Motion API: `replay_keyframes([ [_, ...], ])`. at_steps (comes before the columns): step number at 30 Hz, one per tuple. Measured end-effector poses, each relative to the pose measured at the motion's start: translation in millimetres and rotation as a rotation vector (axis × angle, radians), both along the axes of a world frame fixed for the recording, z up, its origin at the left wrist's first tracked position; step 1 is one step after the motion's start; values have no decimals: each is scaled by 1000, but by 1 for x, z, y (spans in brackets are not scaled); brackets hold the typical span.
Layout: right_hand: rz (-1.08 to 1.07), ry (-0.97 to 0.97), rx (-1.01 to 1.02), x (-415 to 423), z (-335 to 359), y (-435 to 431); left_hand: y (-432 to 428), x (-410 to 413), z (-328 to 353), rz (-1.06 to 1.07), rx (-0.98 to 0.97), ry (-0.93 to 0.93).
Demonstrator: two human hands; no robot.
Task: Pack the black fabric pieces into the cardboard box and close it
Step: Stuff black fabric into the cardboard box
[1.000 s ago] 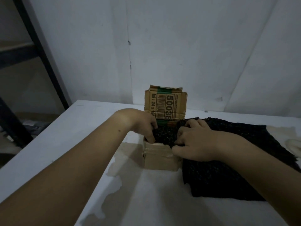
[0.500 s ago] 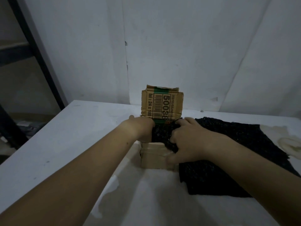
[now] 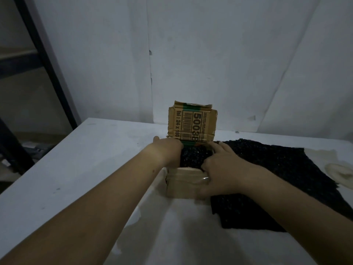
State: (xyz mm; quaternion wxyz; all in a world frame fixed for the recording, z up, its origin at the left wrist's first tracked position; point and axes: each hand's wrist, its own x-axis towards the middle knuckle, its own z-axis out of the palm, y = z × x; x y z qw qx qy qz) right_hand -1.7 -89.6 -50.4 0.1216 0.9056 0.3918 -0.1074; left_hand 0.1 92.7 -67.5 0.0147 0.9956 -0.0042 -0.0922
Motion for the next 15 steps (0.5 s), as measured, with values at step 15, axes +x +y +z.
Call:
replay_keyframes([
  [15, -209, 109, 22, 52, 25, 24, 13, -17, 35, 26, -180, 139],
])
